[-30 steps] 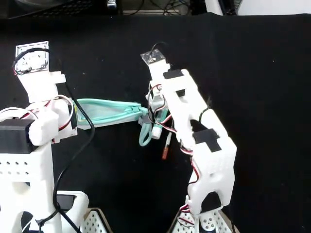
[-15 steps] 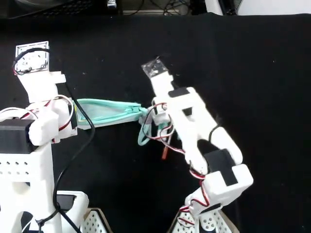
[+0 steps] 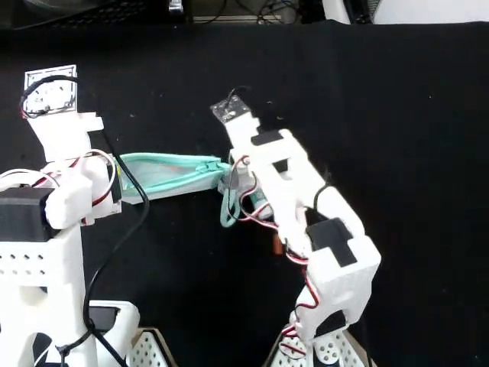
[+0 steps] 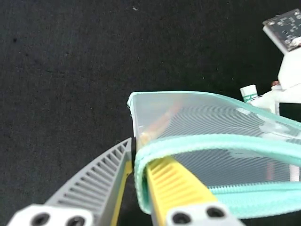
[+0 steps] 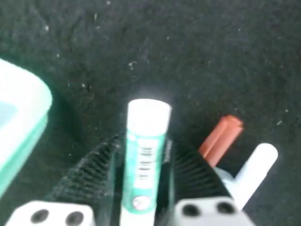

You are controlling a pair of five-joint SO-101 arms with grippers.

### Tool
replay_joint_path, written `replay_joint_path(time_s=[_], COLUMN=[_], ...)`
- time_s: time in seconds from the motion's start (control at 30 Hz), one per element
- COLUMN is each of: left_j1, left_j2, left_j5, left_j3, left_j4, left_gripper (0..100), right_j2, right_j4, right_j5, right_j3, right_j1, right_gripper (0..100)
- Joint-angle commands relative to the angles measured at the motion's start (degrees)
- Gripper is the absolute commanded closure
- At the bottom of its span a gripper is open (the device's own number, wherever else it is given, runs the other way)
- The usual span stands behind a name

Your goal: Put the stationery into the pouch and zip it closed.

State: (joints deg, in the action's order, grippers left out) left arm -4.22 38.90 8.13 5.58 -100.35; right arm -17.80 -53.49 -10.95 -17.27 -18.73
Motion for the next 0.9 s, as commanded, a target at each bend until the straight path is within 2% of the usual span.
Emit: replay_joint_path(time_s=[0.0, 0.17, 0.4, 0.57, 0.7, 0.87], left_j1=[-0.5, -0.3, -0.2, -0.4, -0.2, -0.2], left_j2=[-0.2, -0.2, -0.2, -0.2, -0.2, -0.2], left_j5=[-0.1, -0.1, -0.1, -0.1, -0.1, -0.1], left_j3=[0.4, 0.4, 0.4, 0.4, 0.4, 0.4], left_j4=[-0.3, -0.3, -0.3, -0.3, -0.3, -0.3], left_gripper=[97, 97, 97, 97, 97, 97], right_j2=[1.2, 13.1, 44.3, 67.6, 84.2, 95.3], right_j4=[2.2, 2.4, 2.3, 2.4, 2.7, 8.7], right_j5=[0.3, -0.8, -0.6, -0.2, -0.2, -0.5], right_j3=[2.2, -5.1, -19.7, -25.1, -24.4, -22.7], right_j1=[2.1, 3.8, 3.8, 3.3, -1.5, -14.6], right_gripper=[98.8, 98.6, 98.6, 98.6, 98.5, 98.5])
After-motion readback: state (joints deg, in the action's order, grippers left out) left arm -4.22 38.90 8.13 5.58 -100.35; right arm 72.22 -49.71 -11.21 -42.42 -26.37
